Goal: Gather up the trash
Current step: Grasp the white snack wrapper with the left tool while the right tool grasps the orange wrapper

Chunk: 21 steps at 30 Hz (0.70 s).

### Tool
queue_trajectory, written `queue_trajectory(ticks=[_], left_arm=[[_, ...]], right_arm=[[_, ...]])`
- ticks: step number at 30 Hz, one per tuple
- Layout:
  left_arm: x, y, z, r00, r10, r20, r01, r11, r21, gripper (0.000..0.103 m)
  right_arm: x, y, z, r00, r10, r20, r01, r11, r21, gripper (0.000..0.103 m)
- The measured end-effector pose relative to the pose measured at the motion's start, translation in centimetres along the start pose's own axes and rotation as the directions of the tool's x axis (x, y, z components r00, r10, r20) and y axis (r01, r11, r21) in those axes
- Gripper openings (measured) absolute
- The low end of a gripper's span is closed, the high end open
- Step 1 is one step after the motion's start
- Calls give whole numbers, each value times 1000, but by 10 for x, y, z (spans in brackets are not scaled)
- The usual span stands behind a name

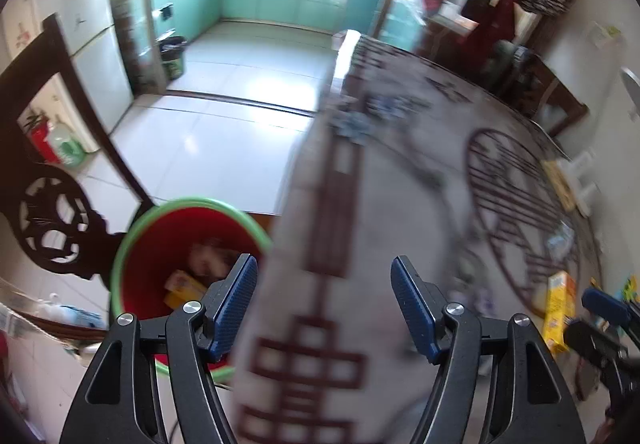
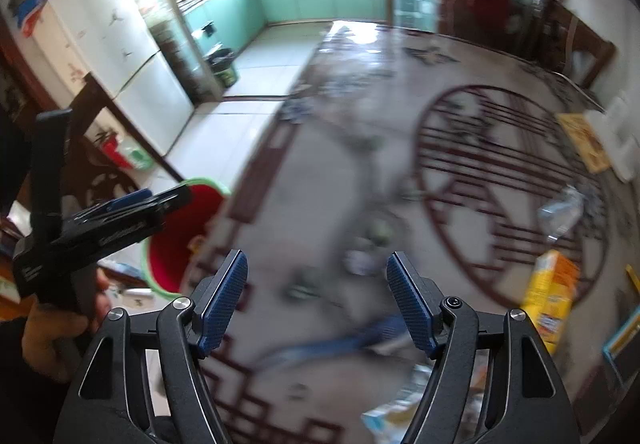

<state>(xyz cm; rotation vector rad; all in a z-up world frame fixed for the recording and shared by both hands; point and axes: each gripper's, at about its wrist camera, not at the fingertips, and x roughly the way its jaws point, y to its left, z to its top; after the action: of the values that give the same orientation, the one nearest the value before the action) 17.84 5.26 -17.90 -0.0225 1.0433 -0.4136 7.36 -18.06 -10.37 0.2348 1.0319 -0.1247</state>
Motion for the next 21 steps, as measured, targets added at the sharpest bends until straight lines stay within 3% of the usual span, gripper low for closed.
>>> queue_trajectory(ticks=[6,11,15,19,20,21], left_arm=[[4,-79,-33,999,-19,-47,23,995,98,69],[1,-125,-59,996,-48,-73,58,988,145,69],[1,-152,-84,988,-106,-114,128,971,203,69],[10,-176,-113,972,-127,-197,178,948,263,69],[12,-180,-119,969,-126,-212,183,944,274,69],[15,-184,-126,966,-119,-230,185,939,290,69]], right_arm=[[-10,-74,-36,995,-80,-59,81,997,13,71],[3,-115,-82,983,-64,-174,67,998,14,71],[20,-145,-114,965,-34,-260,48,998,47,71],[33,-158,-129,951,-40,-308,57,997,45,71],[36,-160,-131,946,-44,-320,60,997,39,69],[40,-161,-134,944,-41,-328,53,998,29,59]])
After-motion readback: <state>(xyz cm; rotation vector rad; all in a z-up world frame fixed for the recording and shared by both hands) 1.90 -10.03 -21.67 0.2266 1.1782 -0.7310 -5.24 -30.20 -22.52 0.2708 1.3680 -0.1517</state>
